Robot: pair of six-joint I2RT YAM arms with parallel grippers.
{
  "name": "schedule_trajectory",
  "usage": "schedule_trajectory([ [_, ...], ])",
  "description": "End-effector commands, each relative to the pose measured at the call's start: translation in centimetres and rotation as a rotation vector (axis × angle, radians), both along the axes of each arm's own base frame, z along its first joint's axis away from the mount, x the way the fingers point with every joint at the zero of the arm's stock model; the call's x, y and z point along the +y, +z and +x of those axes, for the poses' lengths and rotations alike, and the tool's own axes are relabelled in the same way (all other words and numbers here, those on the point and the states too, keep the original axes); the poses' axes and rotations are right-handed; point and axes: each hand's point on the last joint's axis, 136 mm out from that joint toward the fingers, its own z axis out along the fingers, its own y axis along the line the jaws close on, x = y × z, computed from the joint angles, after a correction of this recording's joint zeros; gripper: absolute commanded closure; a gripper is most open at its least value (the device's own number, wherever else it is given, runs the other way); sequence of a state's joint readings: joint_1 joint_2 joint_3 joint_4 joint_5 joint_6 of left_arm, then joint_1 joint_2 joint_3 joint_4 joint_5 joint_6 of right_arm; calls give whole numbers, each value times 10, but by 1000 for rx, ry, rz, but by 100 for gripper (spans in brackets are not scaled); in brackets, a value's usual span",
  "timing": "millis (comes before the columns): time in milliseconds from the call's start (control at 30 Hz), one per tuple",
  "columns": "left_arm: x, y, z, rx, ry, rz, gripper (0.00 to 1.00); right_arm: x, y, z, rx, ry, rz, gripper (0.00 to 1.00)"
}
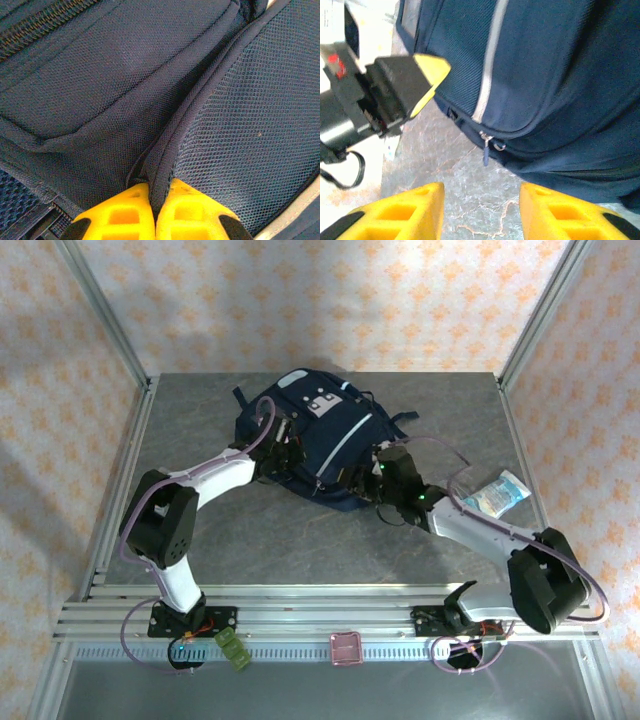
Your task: Pack the student bag
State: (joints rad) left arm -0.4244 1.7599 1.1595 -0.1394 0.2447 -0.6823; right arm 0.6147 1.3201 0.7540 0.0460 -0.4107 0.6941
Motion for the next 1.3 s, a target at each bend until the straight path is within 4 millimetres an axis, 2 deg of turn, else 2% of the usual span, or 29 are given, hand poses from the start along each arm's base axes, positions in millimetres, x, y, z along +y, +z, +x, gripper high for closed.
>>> schedule_trajectory([
  [0, -19, 42, 1, -60, -43, -113, 100, 18, 8, 0, -51, 54, -65, 57],
  [100, -22, 64, -3, -93, -33, -187, 100, 35, 2, 0, -45, 76, -112, 55],
  [233, -26, 90, -10, -137, -16, -297, 100, 47, -10, 8, -21, 50, -151, 53],
  [333, -28, 102, -14, -152, -19, -344, 100, 47, -16, 18, -7, -5, -168, 53],
  [500, -29, 106, -17, -153, -24, -360, 100, 53, -13, 32, -30, -46, -151, 55],
  [633, -30, 104, -18, -148, -20, -379, 100, 58, -23, 38, -7, -61, -195, 67],
  [733, -30, 103, -18, -149, -8, -396, 100, 56, -38, 37, 9, -72, -260, 87],
  [833, -28, 100, -17, -148, 1, -388, 100, 48, -52, 35, 39, -104, -315, 99],
  [1000, -13, 89, -12, -144, 34, -341, 100, 30, -41, 32, 18, -135, -372, 100],
  [1100, 3, 80, -12, -144, 55, -265, 100, 4, -34, 30, 11, -160, -436, 100],
  [1267, 26, 68, -15, -137, 77, -182, 100, -54, -40, 27, 38, -216, -548, 100],
])
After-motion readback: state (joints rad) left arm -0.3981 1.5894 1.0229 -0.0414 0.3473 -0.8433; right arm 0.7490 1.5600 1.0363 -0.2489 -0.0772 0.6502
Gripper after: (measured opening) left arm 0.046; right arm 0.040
